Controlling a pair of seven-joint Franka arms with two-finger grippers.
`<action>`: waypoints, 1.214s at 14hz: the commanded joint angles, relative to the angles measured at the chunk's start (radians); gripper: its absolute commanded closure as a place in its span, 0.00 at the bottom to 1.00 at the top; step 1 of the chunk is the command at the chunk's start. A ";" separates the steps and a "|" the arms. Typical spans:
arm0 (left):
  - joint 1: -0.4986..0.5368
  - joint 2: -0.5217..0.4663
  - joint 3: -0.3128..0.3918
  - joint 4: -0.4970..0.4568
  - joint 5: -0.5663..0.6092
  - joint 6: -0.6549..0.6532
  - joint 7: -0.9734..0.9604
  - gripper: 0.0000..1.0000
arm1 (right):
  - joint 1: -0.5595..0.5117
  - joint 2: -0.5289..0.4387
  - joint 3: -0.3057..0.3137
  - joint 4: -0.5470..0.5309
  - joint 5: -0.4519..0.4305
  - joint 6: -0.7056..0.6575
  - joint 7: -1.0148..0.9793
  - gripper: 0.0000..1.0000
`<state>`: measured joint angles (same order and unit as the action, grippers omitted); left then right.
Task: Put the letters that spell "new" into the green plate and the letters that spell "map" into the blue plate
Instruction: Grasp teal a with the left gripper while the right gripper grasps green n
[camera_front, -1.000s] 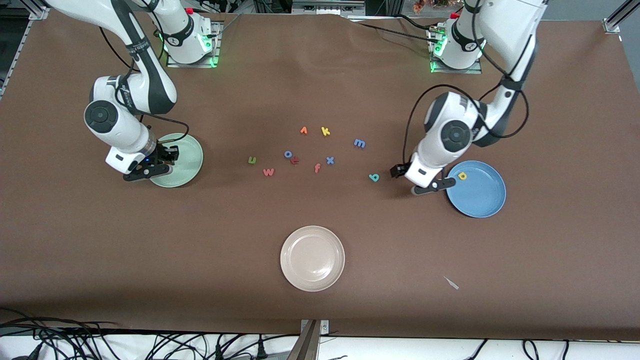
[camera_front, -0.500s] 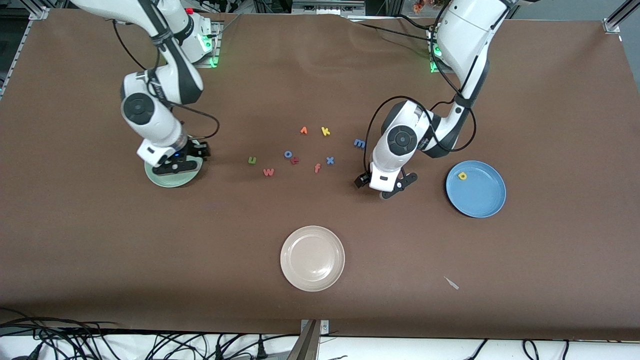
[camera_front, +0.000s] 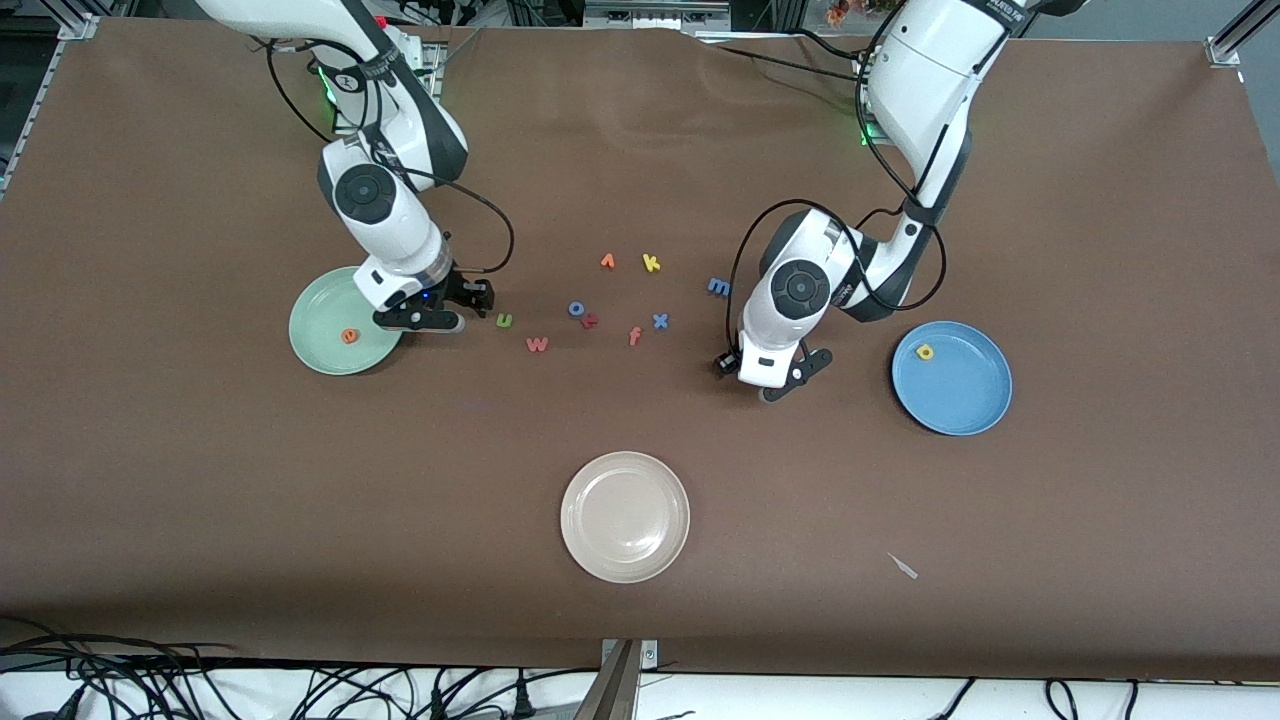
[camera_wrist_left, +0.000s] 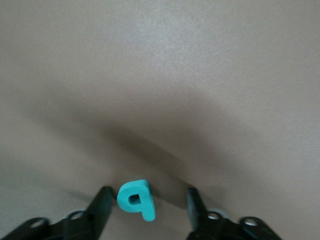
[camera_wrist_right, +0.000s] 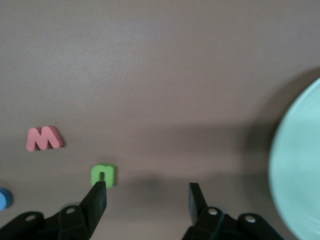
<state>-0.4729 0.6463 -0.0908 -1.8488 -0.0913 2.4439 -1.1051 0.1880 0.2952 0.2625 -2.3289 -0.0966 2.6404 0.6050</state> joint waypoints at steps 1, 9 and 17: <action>-0.010 0.012 0.013 0.008 0.001 -0.005 -0.012 0.73 | 0.021 0.033 0.007 -0.006 -0.017 0.048 0.079 0.25; 0.011 -0.010 0.031 0.094 0.031 -0.185 0.111 1.00 | 0.080 0.094 0.004 0.009 -0.070 0.115 0.131 0.26; 0.267 -0.076 0.029 0.155 0.067 -0.535 0.857 1.00 | 0.082 0.127 -0.002 0.019 -0.146 0.148 0.134 0.34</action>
<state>-0.2789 0.6088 -0.0493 -1.6848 -0.0398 1.9651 -0.4434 0.2649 0.3980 0.2648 -2.3241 -0.2162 2.7681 0.7150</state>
